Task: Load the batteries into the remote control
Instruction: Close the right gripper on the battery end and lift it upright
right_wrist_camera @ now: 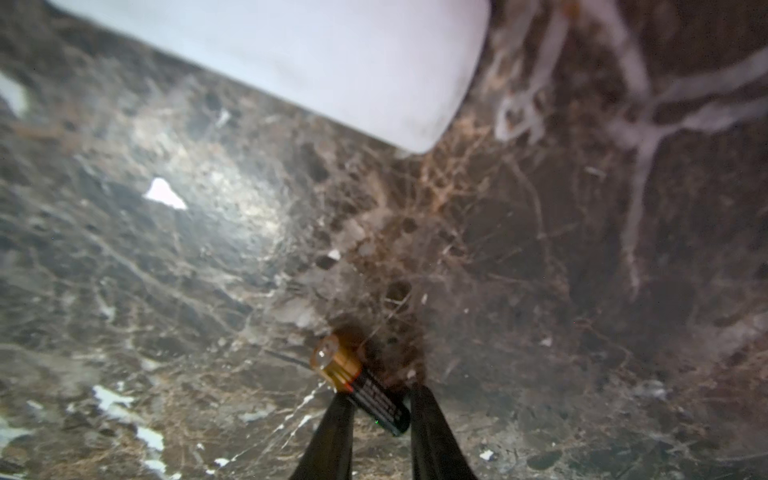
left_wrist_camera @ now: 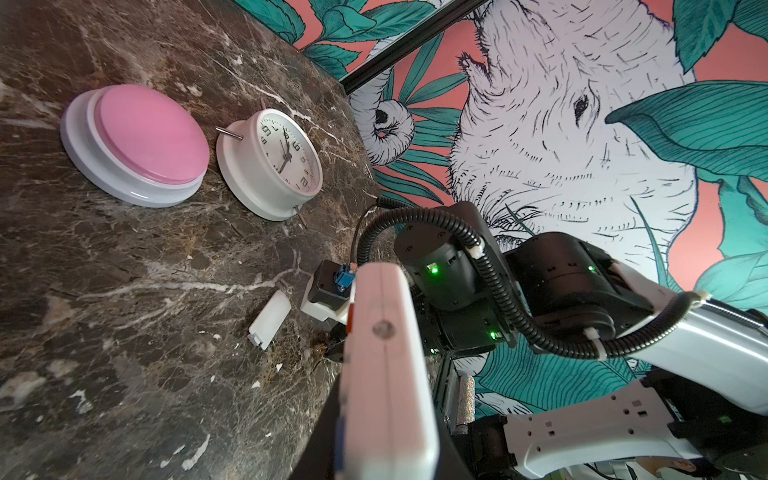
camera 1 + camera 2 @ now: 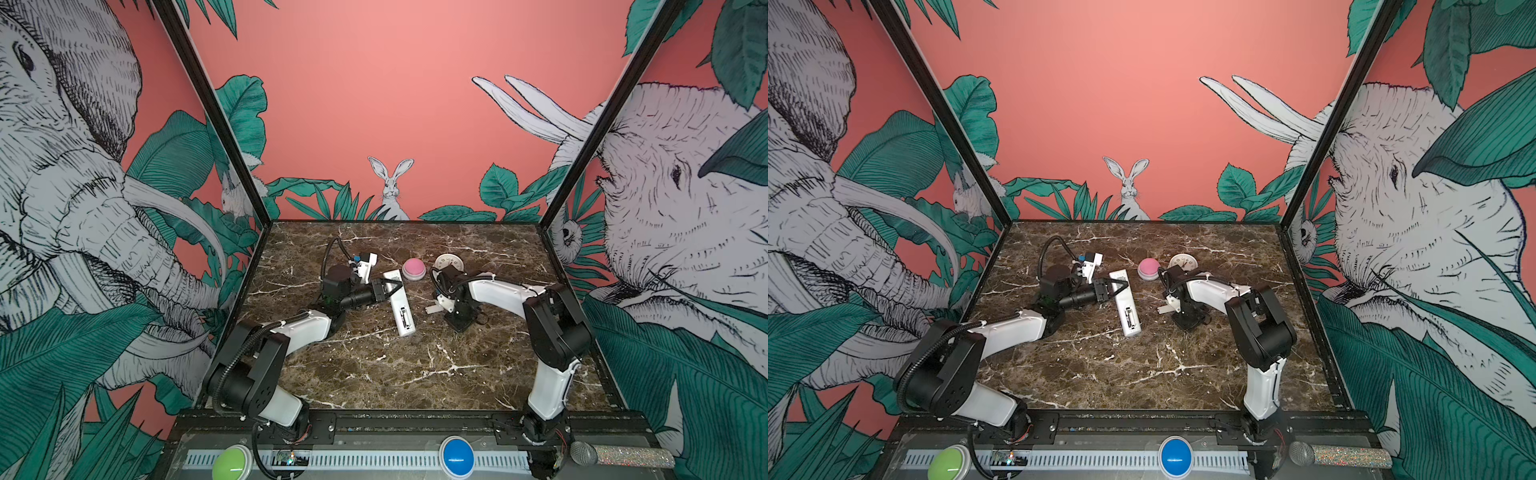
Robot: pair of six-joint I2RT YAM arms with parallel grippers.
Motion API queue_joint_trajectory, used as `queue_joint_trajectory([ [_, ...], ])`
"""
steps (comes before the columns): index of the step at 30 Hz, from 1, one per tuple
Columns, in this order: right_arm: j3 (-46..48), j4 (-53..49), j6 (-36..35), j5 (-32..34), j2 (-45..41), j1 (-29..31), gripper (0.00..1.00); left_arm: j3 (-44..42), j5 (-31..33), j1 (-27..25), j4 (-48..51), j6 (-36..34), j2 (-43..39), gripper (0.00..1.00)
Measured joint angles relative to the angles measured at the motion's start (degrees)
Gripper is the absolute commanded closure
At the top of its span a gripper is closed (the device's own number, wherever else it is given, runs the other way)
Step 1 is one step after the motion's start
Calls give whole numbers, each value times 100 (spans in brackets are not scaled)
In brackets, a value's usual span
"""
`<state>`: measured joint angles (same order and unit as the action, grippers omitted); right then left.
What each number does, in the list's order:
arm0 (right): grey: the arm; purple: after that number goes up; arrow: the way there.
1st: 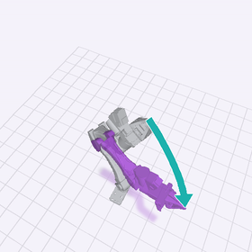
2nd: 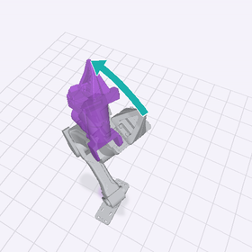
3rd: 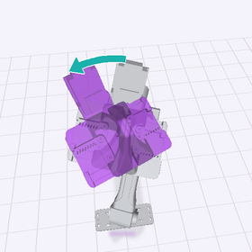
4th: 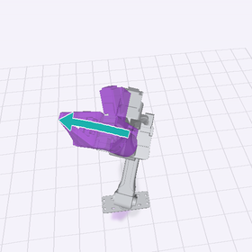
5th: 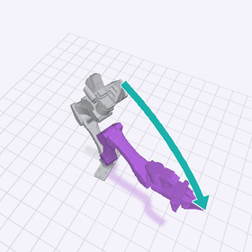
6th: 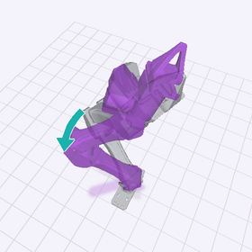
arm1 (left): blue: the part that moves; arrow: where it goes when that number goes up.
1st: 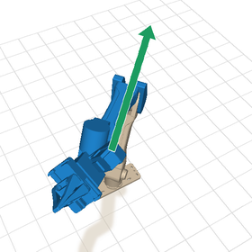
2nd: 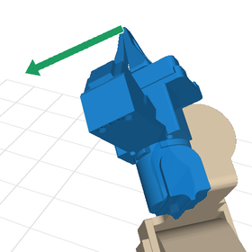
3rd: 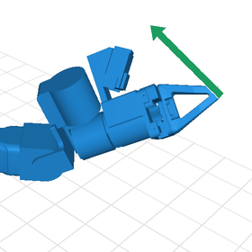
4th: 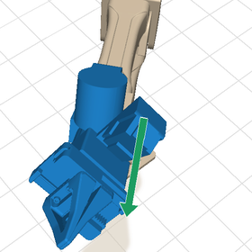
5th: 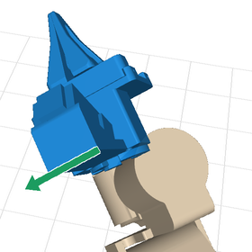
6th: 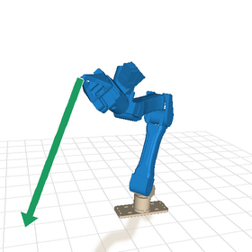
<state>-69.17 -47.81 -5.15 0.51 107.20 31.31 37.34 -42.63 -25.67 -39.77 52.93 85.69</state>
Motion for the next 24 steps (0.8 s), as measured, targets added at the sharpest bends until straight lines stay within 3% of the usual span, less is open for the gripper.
queue_joint_trajectory([
  [8, 94, 79, 225, -48, -57, 52, 86, -11, 0, 0, -2, 0, 0, 100],
  [24, 382, 304, 1329, 37, -293, 170, 84, -129, -2, 7, -33, -2, 0, 100],
])
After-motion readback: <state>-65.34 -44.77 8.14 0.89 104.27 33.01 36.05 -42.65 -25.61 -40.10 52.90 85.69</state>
